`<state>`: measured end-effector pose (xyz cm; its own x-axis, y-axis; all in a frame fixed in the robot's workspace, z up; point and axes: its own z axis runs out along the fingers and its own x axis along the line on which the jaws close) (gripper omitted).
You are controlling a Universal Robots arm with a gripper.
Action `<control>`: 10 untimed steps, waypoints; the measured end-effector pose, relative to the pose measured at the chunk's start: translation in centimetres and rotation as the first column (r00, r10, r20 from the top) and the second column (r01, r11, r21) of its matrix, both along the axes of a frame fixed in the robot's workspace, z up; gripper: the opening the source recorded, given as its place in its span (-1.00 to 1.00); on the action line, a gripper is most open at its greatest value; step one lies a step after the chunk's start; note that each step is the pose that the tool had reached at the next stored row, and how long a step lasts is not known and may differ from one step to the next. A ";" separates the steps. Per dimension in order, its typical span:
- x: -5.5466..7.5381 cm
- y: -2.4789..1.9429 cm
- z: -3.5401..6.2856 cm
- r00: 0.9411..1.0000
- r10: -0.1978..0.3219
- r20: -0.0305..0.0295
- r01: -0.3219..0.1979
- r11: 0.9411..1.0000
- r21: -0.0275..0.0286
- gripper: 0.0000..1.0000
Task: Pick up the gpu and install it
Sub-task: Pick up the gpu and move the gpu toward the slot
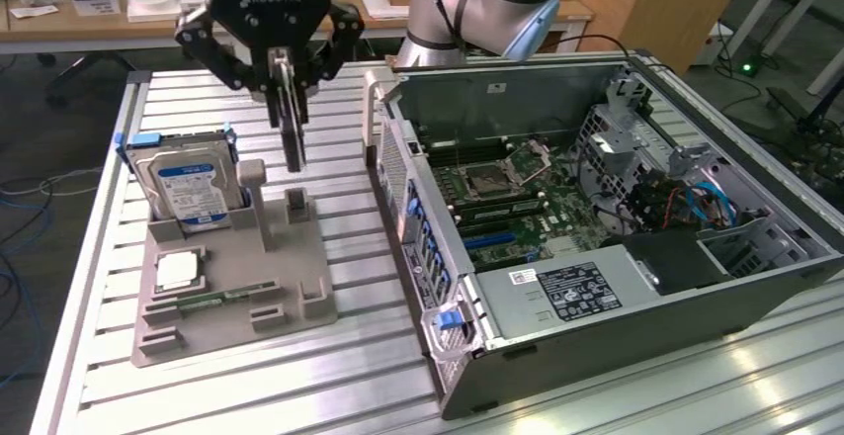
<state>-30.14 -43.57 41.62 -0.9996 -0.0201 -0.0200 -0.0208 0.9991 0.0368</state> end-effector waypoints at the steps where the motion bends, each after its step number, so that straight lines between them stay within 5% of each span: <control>1: 0.0 0.00 0.41 1.000 -0.005 0.000 0.005 1.000 0.000 -0.43; 4: 0.0 0.00 1.68 1.000 -0.022 0.000 0.022 1.000 0.000 -0.43; 10: 0.3 0.01 1.75 1.000 -0.028 0.000 0.028 1.000 0.000 -0.43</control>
<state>-29.88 -43.56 43.37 -0.9998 0.0078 -0.0201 0.0071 0.9993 0.0367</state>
